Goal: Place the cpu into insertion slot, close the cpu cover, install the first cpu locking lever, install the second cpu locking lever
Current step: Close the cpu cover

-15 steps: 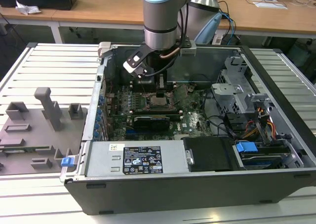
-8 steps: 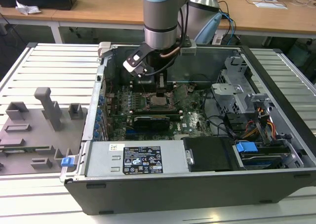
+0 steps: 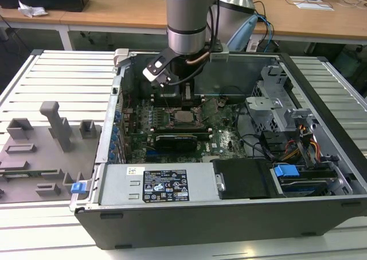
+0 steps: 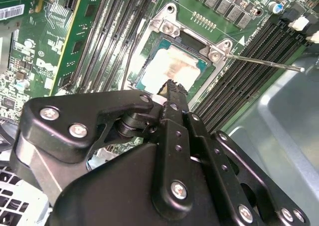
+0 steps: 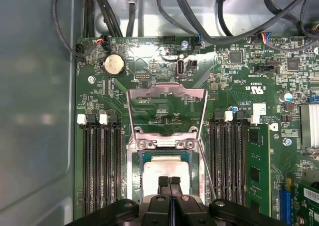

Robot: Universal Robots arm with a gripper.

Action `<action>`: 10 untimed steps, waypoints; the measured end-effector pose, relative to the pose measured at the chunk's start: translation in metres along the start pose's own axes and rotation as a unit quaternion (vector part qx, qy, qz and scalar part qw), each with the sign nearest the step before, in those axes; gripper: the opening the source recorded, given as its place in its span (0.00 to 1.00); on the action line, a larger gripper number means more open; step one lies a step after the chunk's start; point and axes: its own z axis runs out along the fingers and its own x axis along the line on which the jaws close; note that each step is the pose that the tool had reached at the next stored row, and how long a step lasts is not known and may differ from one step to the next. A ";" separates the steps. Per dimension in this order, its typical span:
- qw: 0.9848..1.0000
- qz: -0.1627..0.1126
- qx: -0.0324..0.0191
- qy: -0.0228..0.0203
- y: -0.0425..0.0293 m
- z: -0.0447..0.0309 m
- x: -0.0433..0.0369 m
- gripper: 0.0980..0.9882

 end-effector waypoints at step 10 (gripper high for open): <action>1.000 0.000 0.009 0.000 0.0052 -0.0033 0.0001 0.01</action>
